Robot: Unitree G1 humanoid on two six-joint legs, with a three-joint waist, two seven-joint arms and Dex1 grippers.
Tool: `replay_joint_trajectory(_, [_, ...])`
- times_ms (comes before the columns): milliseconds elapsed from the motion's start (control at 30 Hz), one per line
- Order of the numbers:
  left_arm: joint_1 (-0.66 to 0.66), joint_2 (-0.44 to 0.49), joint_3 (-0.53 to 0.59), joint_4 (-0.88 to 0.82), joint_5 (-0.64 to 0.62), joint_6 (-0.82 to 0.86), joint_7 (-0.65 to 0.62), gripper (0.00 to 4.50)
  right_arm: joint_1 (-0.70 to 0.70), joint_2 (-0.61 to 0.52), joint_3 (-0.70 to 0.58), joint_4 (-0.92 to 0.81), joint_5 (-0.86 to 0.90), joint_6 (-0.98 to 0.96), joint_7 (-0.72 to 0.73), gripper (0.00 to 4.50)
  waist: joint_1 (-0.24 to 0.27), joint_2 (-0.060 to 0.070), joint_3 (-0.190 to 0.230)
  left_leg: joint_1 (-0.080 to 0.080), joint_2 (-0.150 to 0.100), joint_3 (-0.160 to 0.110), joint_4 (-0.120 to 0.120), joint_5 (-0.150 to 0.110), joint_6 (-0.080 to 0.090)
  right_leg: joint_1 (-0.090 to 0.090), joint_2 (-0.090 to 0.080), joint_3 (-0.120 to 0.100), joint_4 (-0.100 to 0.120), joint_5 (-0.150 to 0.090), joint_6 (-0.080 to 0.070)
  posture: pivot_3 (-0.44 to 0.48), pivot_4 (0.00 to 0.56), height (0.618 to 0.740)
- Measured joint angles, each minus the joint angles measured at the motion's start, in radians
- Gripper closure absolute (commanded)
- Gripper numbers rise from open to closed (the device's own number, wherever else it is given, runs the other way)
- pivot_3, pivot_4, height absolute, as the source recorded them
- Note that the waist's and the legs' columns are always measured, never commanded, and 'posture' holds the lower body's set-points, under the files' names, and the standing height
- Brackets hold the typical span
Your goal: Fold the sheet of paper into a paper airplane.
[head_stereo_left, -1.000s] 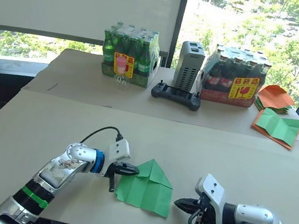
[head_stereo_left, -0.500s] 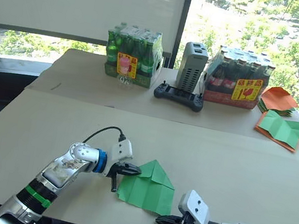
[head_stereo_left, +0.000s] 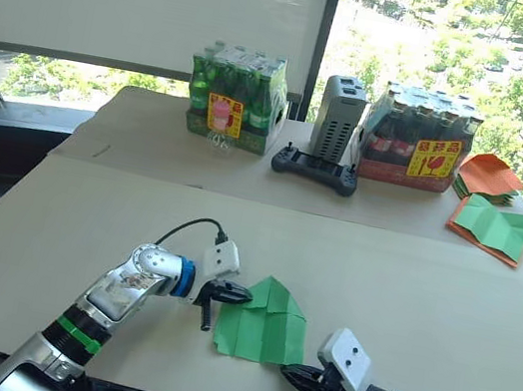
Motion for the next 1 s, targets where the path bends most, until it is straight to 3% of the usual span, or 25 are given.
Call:
replay_joint_trajectory(600, [-0.002,-0.015,-0.006,0.001,0.029,-0.017,-0.014,4.46,-0.011,0.053,-0.086,0.047,-0.008,-0.013,-0.065,4.50,0.001,0.000,0.000,0.000,0.000,0.000,0.000,0.000,0.000,0.000,0.000,0.000,0.000,0.000,0.000,0.000,0.150,0.675])
replay_joint_trajectory(1000, [-0.011,-0.028,-0.008,0.010,0.032,-0.016,-0.017,4.46,-0.077,0.172,-0.090,0.080,0.011,-0.017,-0.103,4.50,0.001,0.000,0.000,-0.001,0.000,0.000,0.000,0.000,0.000,-0.001,0.000,0.000,0.000,0.000,0.000,0.000,0.150,0.675])
